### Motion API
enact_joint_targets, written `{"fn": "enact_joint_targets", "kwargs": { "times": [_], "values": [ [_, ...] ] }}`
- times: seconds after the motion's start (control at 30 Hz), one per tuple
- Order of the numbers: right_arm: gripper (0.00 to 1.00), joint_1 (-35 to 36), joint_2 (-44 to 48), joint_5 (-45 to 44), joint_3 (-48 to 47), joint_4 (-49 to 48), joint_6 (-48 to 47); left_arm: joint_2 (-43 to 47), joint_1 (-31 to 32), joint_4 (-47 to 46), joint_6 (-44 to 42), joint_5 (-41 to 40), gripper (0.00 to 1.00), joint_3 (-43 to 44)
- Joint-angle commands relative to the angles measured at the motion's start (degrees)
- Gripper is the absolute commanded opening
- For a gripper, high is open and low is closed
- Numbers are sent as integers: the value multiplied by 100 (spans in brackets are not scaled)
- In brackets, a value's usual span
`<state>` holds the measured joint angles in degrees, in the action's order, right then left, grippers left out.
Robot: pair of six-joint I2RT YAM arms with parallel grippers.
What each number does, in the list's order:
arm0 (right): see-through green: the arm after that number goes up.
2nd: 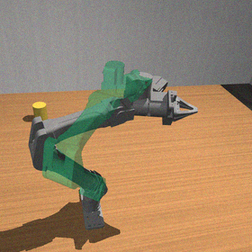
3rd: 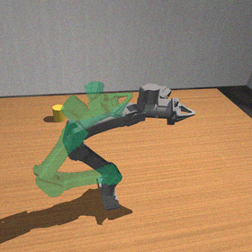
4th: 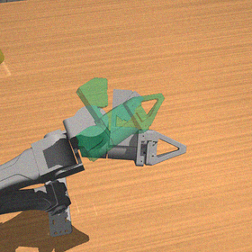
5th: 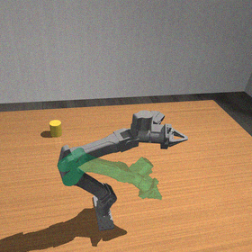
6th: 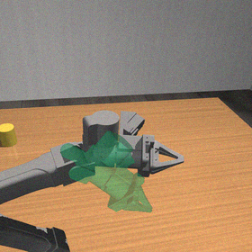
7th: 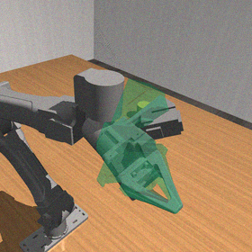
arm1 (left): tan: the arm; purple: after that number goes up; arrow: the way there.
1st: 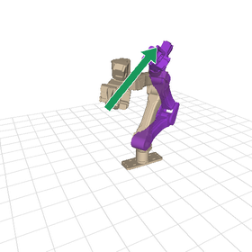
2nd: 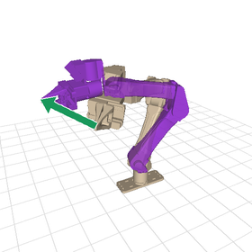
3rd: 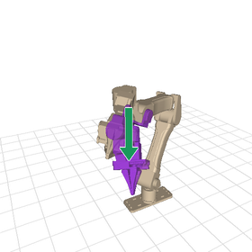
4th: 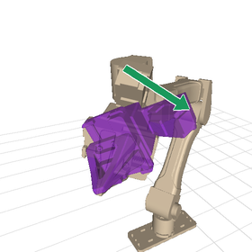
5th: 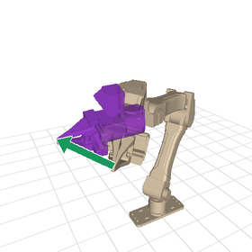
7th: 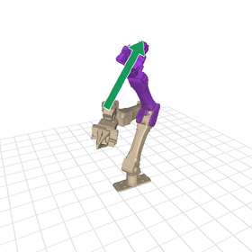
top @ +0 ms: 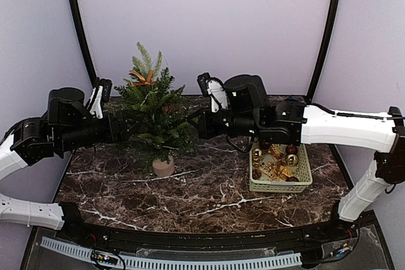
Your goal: Decorate the small christmas tree
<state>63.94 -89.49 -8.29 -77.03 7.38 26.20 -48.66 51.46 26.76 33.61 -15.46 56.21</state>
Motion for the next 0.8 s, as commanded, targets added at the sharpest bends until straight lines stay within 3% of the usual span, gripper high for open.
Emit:
{"fn": "enact_joint_targets", "kwargs": {
  "times": [0.0, 0.17, 0.47, 0.63, 0.77],
  "values": [
    [0, -32, -64, 67, -213, -59, -16, 173, -40, 454, -60, 98, 75, 256],
    [0, -33, -22, -6, -242, -3, -19, 327, -40, 743, -364, 537, 77, 492],
    [34, -31, 203, -190, -255, 107, -83, 220, -40, 1782, -579, 784, 80, 1040],
    [48, -33, 415, -274, -180, 167, -87, 234, -151, 1704, -696, 810, 81, 1009],
    [56, -36, 597, -452, -104, 236, -111, 189, -648, 1577, -824, 1295, 80, 878]
  ]
}}
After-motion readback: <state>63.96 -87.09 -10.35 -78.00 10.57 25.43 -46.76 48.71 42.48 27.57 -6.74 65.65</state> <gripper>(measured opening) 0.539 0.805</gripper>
